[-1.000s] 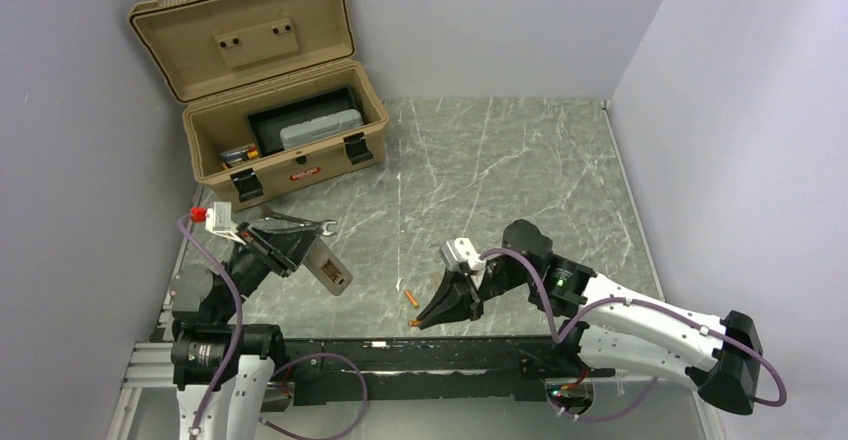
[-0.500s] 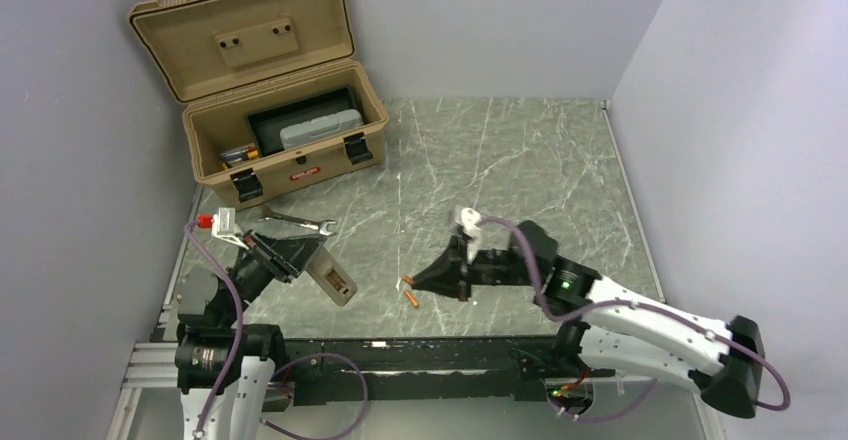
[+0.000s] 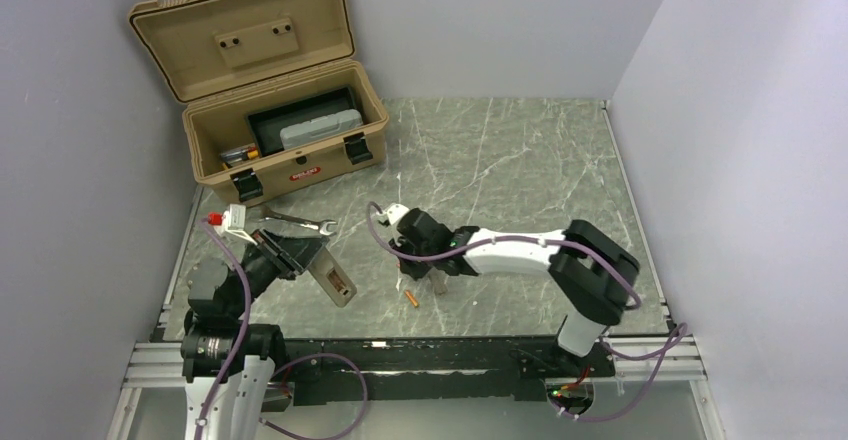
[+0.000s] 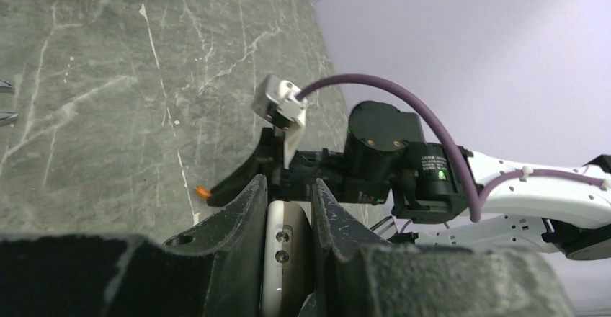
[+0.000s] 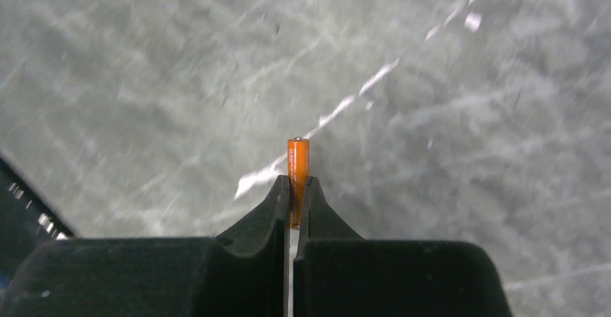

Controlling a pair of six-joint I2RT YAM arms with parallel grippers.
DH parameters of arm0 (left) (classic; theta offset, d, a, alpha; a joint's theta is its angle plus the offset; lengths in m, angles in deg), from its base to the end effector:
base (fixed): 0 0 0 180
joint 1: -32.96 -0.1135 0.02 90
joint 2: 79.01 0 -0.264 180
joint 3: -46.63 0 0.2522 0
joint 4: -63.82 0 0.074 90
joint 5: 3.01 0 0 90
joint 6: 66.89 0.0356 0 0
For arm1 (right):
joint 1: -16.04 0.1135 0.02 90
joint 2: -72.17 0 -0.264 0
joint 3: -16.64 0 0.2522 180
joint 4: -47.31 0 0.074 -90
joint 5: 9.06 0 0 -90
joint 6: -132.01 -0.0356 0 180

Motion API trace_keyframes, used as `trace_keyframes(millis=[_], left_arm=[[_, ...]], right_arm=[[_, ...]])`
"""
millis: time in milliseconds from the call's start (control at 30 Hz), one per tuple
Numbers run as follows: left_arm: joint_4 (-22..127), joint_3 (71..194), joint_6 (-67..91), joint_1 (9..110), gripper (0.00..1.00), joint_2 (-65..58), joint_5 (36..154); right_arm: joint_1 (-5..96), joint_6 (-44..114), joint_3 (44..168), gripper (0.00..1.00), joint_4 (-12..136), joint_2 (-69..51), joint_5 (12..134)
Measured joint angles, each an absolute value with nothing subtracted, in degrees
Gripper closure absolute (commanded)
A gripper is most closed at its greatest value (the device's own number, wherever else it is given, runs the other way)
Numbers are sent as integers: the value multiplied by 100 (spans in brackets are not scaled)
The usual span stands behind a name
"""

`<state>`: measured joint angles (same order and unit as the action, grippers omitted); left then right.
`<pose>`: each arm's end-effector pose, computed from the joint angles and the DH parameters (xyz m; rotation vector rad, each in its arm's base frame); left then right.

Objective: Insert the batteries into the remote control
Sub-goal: Place the battery at the center of the board.

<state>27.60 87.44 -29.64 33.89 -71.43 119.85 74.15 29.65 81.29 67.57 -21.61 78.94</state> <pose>0.0727 -0.0205 0.2811 -0.3121 1.7217 -1.1654 0.1728 0.2800 0.1710 -0.9954 2.3173 0.5743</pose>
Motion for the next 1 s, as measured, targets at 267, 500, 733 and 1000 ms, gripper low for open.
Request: trace_keyframes(millis=[267, 500, 733, 1000], left_arm=[[2681, 8803, -2822, 3389, 100, -7135, 11922], [2653, 8803, -2754, 3389, 100, -7137, 11904], [2653, 8803, -2752, 3389, 100, -7141, 11904], [2653, 8803, -2732, 3389, 100, -7141, 11907]], right_arm=[[7415, 3539, 8746, 92, 6702, -3042, 8351], [7415, 3813, 9025, 61, 6580, -3319, 8524], [7389, 3786, 9017, 57, 6552, -3315, 8581], [7389, 3760, 8907, 57, 6563, -3208, 8555]])
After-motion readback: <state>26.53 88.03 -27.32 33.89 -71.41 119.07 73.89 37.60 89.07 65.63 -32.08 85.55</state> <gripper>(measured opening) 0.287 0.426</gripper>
